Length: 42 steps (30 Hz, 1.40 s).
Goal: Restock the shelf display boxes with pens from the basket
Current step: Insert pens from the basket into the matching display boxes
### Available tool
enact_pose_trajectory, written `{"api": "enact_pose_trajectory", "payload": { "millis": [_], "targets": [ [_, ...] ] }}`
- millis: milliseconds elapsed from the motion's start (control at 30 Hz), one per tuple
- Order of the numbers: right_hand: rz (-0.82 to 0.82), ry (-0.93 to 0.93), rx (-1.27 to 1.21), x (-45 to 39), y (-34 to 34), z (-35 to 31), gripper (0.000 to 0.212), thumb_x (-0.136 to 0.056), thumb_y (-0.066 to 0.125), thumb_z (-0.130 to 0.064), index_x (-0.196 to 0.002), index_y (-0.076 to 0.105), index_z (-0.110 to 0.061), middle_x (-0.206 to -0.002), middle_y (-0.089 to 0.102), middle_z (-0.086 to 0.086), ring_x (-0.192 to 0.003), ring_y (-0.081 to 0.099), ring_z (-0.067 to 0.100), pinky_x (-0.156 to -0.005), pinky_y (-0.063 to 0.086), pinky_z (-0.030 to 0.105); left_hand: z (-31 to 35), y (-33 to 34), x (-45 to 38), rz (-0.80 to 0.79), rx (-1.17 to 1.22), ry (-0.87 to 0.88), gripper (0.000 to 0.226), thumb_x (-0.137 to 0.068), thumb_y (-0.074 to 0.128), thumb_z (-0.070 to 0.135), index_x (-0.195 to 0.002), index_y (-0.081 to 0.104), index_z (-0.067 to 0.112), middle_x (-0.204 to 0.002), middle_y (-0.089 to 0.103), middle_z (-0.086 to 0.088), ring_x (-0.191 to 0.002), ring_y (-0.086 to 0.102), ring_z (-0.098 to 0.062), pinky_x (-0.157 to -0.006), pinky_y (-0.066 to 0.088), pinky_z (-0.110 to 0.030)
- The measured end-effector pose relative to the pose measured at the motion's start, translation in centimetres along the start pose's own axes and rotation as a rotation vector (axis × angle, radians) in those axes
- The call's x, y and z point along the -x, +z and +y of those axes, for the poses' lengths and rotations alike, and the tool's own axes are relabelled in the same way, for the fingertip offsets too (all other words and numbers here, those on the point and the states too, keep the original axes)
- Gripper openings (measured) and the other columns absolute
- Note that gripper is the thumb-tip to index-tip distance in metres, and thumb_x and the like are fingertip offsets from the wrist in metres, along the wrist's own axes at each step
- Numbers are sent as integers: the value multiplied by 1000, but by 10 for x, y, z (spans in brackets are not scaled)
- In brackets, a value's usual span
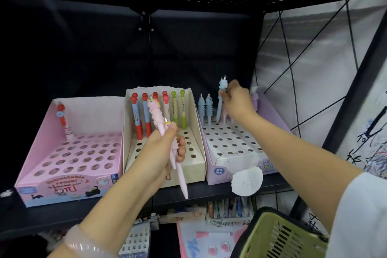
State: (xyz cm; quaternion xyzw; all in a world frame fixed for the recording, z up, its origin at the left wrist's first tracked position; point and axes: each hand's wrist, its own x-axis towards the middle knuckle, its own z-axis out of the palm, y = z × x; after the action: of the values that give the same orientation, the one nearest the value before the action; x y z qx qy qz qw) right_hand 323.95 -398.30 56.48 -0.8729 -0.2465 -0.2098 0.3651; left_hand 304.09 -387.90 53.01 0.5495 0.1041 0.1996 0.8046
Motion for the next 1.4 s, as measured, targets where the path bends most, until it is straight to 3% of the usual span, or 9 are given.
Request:
{"api": "enact_pose_trajectory", "payload": {
  "millis": [167, 267, 400, 567, 800, 933, 1200, 1300, 1400],
  "targets": [
    [-50, 2, 81, 1, 2, 3, 20, -98, 45, -23, -90, 41, -5, -78, 55, 16, -70, 57, 30, -58, 37, 29, 0, -3, -2, 7, -43, 70, 19, -99, 39, 20, -89, 50, 8, -54, 58, 0, -42, 45, -10, -39, 39, -19],
    [-55, -11, 163, 6, 9, 5, 28, -97, 47, -26, -101, 49, 2, -85, 62, 21, -78, 62, 34, -58, 37, 29, 0, -6, -3, 10, -36, 88, 20, -99, 40, 22, -88, 51, 8, -58, 64, -2, -45, 50, -12, -41, 42, -20],
    [-107, 32, 245, -2, 10, 0, 32, -97, 46, -29, -106, 52, 1, -95, 64, 20, -84, 62, 33, -60, 37, 30, -1, -7, -5, 16, -72, 125, 21, -99, 39, 22, -91, 53, 9, -73, 73, -2, -67, 69, -13, -58, 57, -23],
    [-277, 63, 386, -6, 12, -5, 28, -98, 42, -23, -114, 54, -4, -108, 61, 18, -97, 59, 34, -66, 37, 31, 3, -9, -3, 36, -129, 141, 24, -99, 37, 23, -95, 59, 14, -96, 72, 2, -96, 68, -13, -81, 54, -29],
    [-214, -146, 678, 7, 5, -6, 22, -93, 49, -7, -113, 54, -1, -109, 60, 17, -98, 60, 35, -66, 38, 32, 9, -12, 3, 79, -144, 171, 21, -99, 39, 24, -99, 59, 20, -103, 68, 5, -96, 65, -5, -88, 49, -28],
    [-214, -14, 427, 12, 2, 5, 20, -94, 47, -16, -99, 59, 0, -92, 62, 18, -89, 61, 33, -63, 36, 29, 7, -10, 6, 67, -158, 167, 22, -99, 38, 23, -98, 59, 17, -99, 69, 4, -97, 65, -9, -91, 49, -35],
    [-75, -50, 129, 18, -6, -9, 20, -95, 45, -15, -112, 55, -10, -80, 63, 11, -64, 56, 23, -57, 41, 26, 5, -9, 3, 71, -181, 163, 22, -98, 39, 25, -99, 60, 19, -102, 70, 4, -99, 65, -8, -90, 49, -31],
    [-370, -61, -290, 37, -16, -32, 15, -94, 49, -19, -88, 62, -17, -67, 63, 0, -50, 55, 6, -52, 43, 23, 5, -6, 2, 86, -195, 154, 23, -99, 38, 27, -101, 60, 21, -114, 66, 1, -106, 62, -11, -97, 45, -35],
    [-774, -174, -460, 70, -27, -50, 15, -93, 53, -31, -84, 64, -28, -75, 68, -8, -64, 62, 2, -57, 50, 17, 5, -1, 0, 93, -232, 154, 25, -99, 38, 34, -103, 61, 25, -112, 66, -3, -103, 63, -15, -89, 50, -34]
  ]
}}
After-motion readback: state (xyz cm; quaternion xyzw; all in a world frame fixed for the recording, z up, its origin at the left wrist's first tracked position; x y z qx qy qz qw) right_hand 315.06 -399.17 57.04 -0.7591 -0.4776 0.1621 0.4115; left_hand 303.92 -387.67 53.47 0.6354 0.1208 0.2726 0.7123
